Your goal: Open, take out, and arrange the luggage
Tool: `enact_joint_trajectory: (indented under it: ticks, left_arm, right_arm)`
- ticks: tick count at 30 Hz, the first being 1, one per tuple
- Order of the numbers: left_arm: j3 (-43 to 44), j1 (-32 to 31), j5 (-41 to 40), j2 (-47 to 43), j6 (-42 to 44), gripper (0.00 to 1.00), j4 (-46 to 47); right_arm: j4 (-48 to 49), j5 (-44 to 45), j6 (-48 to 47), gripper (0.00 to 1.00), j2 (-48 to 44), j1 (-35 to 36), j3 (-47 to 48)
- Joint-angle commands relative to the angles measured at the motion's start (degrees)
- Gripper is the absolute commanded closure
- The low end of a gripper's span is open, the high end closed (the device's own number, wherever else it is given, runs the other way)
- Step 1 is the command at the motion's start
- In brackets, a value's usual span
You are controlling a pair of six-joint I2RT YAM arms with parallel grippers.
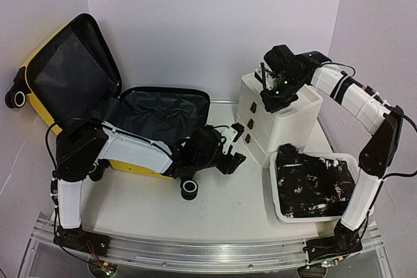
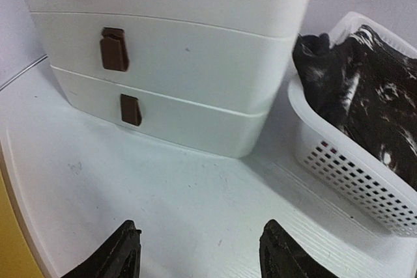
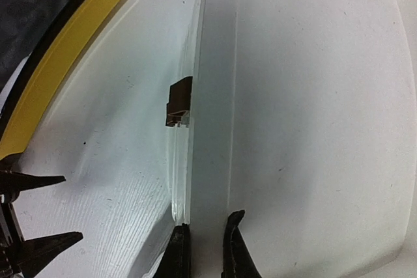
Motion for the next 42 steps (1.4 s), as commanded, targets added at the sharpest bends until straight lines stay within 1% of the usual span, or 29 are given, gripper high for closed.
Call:
enact_joint_trajectory:
  ticks: [1, 3, 4, 6, 8, 12, 14, 17, 19, 22, 24, 27, 29, 31, 32, 34, 35, 39, 42]
  left_arm:
    - [-4.69, -1.92, -4.01, -4.36, 1.08, 0.37, 6.46]
    - [-7.02, -2.76, -4.54, -5.06, 1.56, 0.35, 8.49]
    - [-7.97, -3.26, -4.94, -5.17, 2.14, 0.35, 9.15]
    - [-8.93, -4.37, -5.69, -4.51, 3.23, 0.33, 10.33]
    - [-9.66, -5.42, -7.26, -2.64, 4.19, 0.32, 13.17]
    - [-8.59, -6.34, -7.53, 2.02, 4.62, 0.31, 20.6]
    - [-6.99, -6.59, -12.89, 5.9, 4.56, 0.31, 24.67]
    - [-3.85, -6.85, -20.65, 10.23, 5.3, 0.31, 25.47]
    - [-2.02, -6.88, -25.39, 11.94, 5.39, 0.23, 25.4]
    - [0.14, -6.69, -28.03, 13.97, 7.33, 0.15, 25.29]
    - [0.96, -5.93, -28.26, 15.2, 6.11, 0.12, 25.04]
    - [0.31, -4.29, -22.72, 15.23, 0.81, 0.11, 24.87]
    - [0.09, -3.24, -18.6, 15.16, -0.39, 0.13, 24.7]
    - [1.34, -2.66, -15.36, 15.98, 0.86, 0.15, 24.15]
    - [2.23, -1.95, -13.07, 16.38, 0.4, 0.18, 22.95]
    - [2.75, -1.02, -11.75, 16.67, -1.36, 0.31, 21.3]
    - [2.88, -0.67, -11.37, 16.76, -1.24, 0.34, 21.19]
    - [3.68, 0.57, -10.6, 16.81, 0.06, 0.37, 20.07]
    - [4.8, 1.47, -9.48, 17.31, -1.02, 0.43, 18.67]
  right_arm:
    - [-1.67, -18.27, -11.02, 1.0, -3.46, 0.92, -2.91]
    - [-1.7, -24.24, -13.29, 1.0, -6.27, 0.89, -4.81]
    - [-1.61, -25.82, -13.87, 1.0, -7.45, 0.89, -5.73]
    - [-1.67, -26.74, -13.16, 1.0, -8.33, 0.89, -6.63]
    - [-3.08, -29.6, -12.83, 1.0, -8.23, 0.91, -6.83]
    - [-3.84, -29.43, -10.82, 1.0, -8.97, 0.89, -7.64]
    - [-3.76, -30.35, -10.92, 1.0, -9.9, 0.89, -8.95]
    - [-3.88, -29.64, -10.66, 1.0, -11.22, 0.89, -10.13]
    - [-4.0, -29.32, -10.62, 1.0, -12.13, 0.89, -10.78]
    - [-4.16, -29.99, -11.22, 1.0, -13.28, 0.82, -11.9]
    - [-4.09, -29.82, -11.5, 1.0, -13.89, 0.74, -12.64]
    - [-4.08, -30.0, -11.53, 1.0, -14.12, 0.5, -13.2]
    - [-4.04, -30.54, -11.66, 1.0, -14.2, 0.24, -13.41]
    - [-4.02, -30.85, -11.64, 1.0, -14.2, 0.15, -13.54]
    - [-4.0, -31.39, -11.62, 1.0, -14.2, 0.09, -13.55]
    - [-3.91, -32.39, -11.74, 1.0, -14.28, 0.02, -13.57]
    - [-3.93, -32.64, -11.79, 1.0, -14.36, 0.02, -13.49]
    - [-4.0, -33.09, -11.87, 1.0, -14.64, -0.07, -13.27]
    - [-3.96, -33.68, -12.05, 1.0, -14.78, -0.13, -13.22]
